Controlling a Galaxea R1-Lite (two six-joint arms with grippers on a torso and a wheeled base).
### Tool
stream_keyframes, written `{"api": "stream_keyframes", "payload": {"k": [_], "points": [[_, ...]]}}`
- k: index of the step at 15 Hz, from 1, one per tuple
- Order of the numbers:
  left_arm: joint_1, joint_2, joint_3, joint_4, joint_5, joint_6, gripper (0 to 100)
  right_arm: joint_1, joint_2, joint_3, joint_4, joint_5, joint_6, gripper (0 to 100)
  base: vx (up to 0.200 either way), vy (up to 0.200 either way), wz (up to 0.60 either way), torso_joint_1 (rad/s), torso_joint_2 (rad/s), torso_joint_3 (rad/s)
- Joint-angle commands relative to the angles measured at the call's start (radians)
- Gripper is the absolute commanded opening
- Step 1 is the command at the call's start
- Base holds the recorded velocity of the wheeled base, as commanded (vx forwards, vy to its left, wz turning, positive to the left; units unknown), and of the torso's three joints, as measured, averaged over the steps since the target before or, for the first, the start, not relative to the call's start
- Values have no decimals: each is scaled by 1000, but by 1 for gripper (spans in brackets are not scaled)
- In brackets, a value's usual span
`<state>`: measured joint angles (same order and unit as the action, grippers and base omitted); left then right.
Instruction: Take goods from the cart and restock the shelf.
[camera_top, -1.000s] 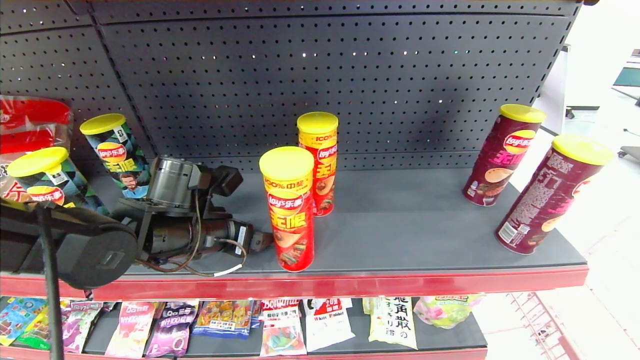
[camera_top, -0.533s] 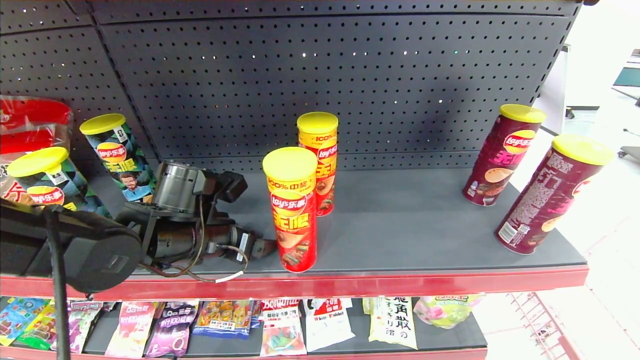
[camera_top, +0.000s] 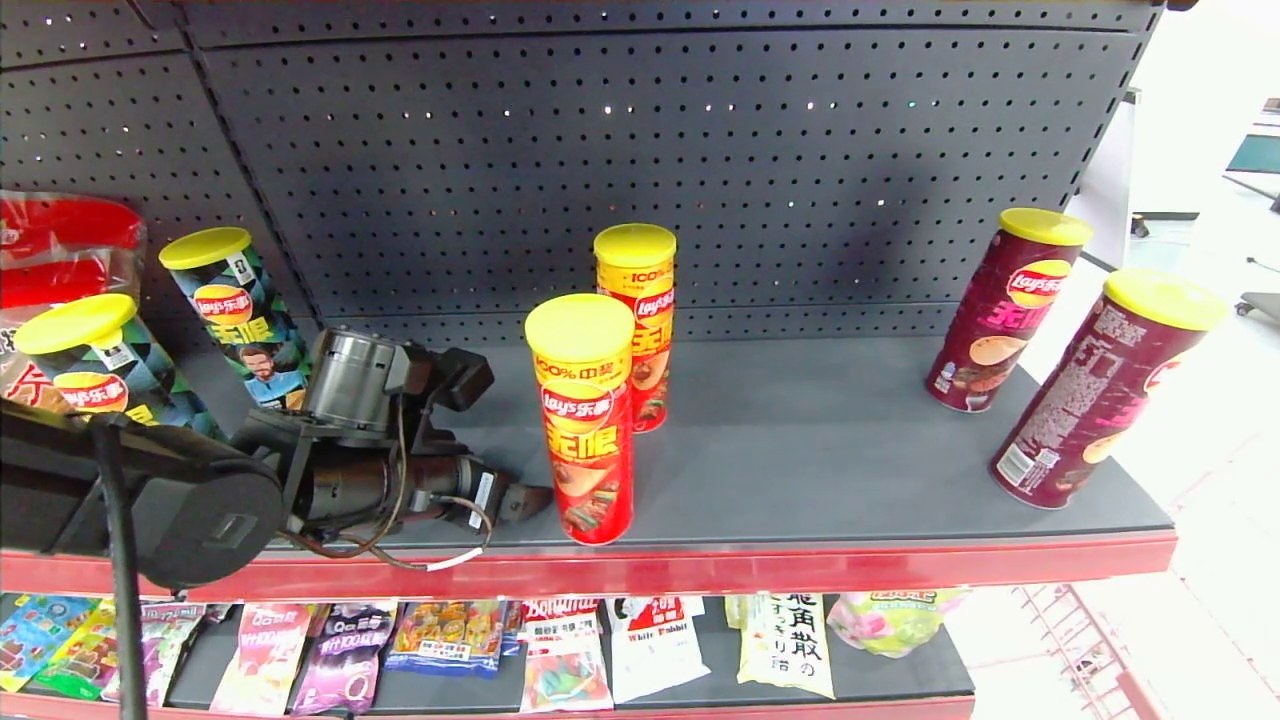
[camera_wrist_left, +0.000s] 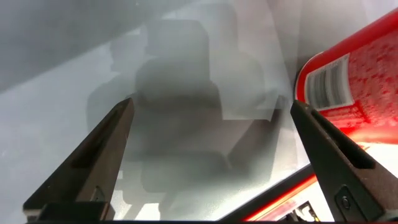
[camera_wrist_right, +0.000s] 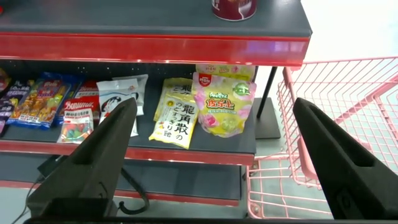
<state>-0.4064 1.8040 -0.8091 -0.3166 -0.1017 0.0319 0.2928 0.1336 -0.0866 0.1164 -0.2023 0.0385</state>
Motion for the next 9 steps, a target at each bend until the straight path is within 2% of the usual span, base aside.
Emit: {"api": "stream_keyframes", "payload": {"k": [1,9], "points": [[-3,0,-2,-1,-1,-1,100,0,3,1,0,0,0,100,0,0,0,0,0,0],[-17,20,-25,1,-6,-3,100,0,3,2,0,1,0,100,0,0,0,0,0,0]]}}
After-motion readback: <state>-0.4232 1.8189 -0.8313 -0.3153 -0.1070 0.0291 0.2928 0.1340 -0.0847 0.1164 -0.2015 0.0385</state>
